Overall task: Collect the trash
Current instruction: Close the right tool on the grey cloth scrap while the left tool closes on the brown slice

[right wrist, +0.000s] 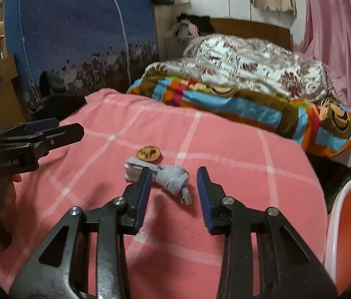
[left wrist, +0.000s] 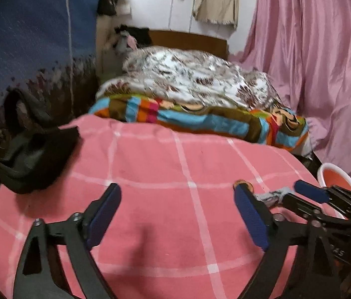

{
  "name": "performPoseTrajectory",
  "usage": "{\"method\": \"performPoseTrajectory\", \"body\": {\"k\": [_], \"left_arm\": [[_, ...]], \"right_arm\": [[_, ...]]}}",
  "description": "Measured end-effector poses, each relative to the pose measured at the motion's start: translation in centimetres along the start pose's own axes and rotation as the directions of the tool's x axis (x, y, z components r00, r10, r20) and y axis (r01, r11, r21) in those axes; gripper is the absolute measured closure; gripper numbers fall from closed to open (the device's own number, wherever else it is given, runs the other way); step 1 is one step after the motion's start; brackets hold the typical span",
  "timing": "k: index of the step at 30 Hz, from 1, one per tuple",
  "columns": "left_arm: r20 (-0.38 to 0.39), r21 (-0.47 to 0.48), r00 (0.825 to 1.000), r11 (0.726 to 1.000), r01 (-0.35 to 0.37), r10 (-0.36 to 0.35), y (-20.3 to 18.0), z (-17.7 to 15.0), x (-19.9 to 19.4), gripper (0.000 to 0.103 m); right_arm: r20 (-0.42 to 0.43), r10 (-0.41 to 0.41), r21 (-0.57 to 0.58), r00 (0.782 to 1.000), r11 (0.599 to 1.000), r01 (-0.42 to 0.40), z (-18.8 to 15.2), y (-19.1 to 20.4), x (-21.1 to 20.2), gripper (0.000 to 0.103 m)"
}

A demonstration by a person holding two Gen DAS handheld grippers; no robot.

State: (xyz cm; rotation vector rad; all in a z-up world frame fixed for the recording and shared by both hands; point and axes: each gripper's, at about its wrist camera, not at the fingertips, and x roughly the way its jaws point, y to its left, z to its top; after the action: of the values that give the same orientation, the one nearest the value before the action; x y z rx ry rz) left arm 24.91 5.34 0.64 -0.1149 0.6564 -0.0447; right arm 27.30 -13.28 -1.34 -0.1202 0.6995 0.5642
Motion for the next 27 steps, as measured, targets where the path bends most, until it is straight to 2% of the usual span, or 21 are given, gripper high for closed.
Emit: {"method": "performPoseTrajectory", "body": {"k": [1,4,6,11,17,23,27], "left_arm": [[-0.015,0.004,1.000,1.000,0.012,-0.012,0.0,0.0,0.4,0.028],[-0.062,0.016,0.996,0.998,0.066,-0.065,-0.5,0.0,1.2,0.041],[-0.086,0.016,0.992,0.995,0.099,-0.098,-0.7,0.1,1.7,0.046],[-0.138,0.019,0.977,0.985,0.169,-0.165,-1.8,0.4,3.2,0.048],[-0.210,0.046,0.956,0.975,0.219,-0.205,-3.7,0.7,5.2,0.048],[-0.234,0.046,0.949,0.972,0.229,-0.212,-5.1,1.3,6.9,0.056],[-0.260,0.099,0.948,0.971,0.216,-0.185,-6.6,1.2,7.7,0.078]], "right_arm": [[-0.006,0.008,0.003,1.000,1.000,-0.008,-0.1,0.0,0.0,0.075],[-0.018,0.026,0.007,0.999,1.000,-0.026,-0.3,0.0,0.0,0.076],[-0.017,0.023,0.000,1.000,1.000,-0.023,-0.5,0.0,-0.4,0.077],[0.013,-0.009,0.021,1.000,1.000,0.008,-1.0,-1.2,-2.3,0.077],[0.038,-0.058,0.104,0.998,0.993,0.053,-1.3,-4.1,-3.7,0.077],[0.044,-0.076,0.131,0.996,0.989,0.070,-1.4,-5.1,-4.2,0.077],[0.041,-0.076,0.125,0.996,0.990,0.070,-1.4,-5.1,-4.3,0.077]]}}
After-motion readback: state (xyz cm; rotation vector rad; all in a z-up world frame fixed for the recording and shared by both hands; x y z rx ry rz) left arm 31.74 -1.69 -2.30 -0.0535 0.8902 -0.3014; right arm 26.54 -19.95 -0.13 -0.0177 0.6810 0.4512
